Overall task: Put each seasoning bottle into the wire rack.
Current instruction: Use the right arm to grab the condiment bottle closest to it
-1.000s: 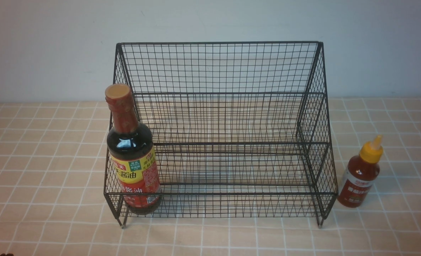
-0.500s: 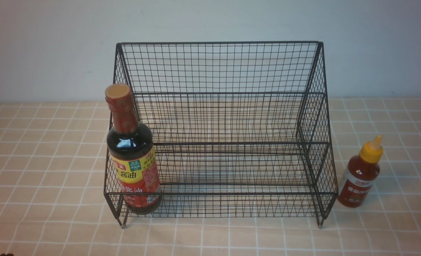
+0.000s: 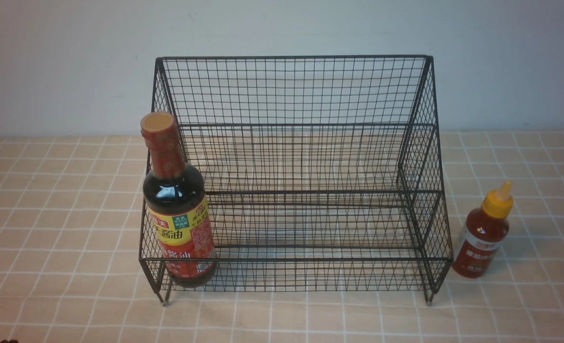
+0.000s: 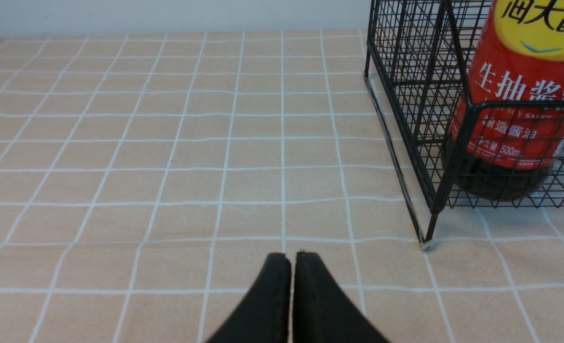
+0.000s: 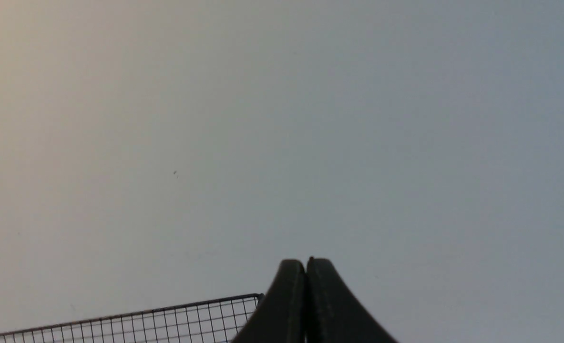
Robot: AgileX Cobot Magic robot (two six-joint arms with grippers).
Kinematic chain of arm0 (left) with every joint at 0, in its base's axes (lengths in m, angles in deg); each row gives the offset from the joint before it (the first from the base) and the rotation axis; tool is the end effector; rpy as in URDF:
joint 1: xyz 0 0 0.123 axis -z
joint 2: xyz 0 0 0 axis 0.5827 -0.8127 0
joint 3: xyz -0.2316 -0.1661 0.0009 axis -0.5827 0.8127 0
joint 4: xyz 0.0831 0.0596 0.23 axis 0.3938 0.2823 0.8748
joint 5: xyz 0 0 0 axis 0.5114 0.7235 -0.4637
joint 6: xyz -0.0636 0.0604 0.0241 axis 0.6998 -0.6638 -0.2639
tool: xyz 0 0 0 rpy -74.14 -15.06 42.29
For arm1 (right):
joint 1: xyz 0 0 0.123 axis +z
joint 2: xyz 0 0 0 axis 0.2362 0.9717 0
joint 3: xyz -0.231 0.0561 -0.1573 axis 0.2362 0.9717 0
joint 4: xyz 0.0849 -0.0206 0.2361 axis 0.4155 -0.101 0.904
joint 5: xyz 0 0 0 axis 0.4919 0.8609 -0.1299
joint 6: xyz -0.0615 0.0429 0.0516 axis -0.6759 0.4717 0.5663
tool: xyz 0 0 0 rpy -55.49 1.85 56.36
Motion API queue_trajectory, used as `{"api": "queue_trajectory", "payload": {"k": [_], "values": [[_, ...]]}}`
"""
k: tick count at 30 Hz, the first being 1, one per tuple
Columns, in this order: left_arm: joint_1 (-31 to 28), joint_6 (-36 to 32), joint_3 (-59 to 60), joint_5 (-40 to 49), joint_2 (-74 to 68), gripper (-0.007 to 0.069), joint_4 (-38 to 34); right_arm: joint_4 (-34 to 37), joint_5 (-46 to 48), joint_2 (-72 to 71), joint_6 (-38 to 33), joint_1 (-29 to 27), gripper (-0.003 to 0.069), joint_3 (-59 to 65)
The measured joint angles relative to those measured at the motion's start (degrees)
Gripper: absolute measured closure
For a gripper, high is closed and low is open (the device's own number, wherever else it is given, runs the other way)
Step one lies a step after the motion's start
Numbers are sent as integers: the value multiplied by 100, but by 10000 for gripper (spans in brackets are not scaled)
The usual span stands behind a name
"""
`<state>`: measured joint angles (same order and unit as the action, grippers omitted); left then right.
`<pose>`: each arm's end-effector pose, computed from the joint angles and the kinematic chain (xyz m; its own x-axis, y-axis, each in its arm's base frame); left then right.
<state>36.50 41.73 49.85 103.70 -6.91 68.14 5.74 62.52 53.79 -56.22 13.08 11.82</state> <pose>0.0522 -0.0038 0.1712 -0.3024 -0.0083 -0.9532 0.0421 0.9989 -0.0220 0.0713 0.0047 0.2642 0.2469 0.2644 -0.9323 -0.1182 0.9631 0.2418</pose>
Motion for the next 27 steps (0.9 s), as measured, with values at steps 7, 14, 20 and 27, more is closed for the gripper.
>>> {"api": "queue_trajectory", "payload": {"k": [7,14,20,27], "values": [[0,0,0,0,0,631,0,-1845,-414,2193,948,0,623,-815],[0,0,0,0,0,631,0,-2609,-789,4124,1401,0,466,-1353],[0,0,0,0,0,631,0,-1950,-789,5296,955,0,246,-1517],[0,0,0,0,0,631,0,-1123,-1480,6507,17,0,179,-1555]]}}
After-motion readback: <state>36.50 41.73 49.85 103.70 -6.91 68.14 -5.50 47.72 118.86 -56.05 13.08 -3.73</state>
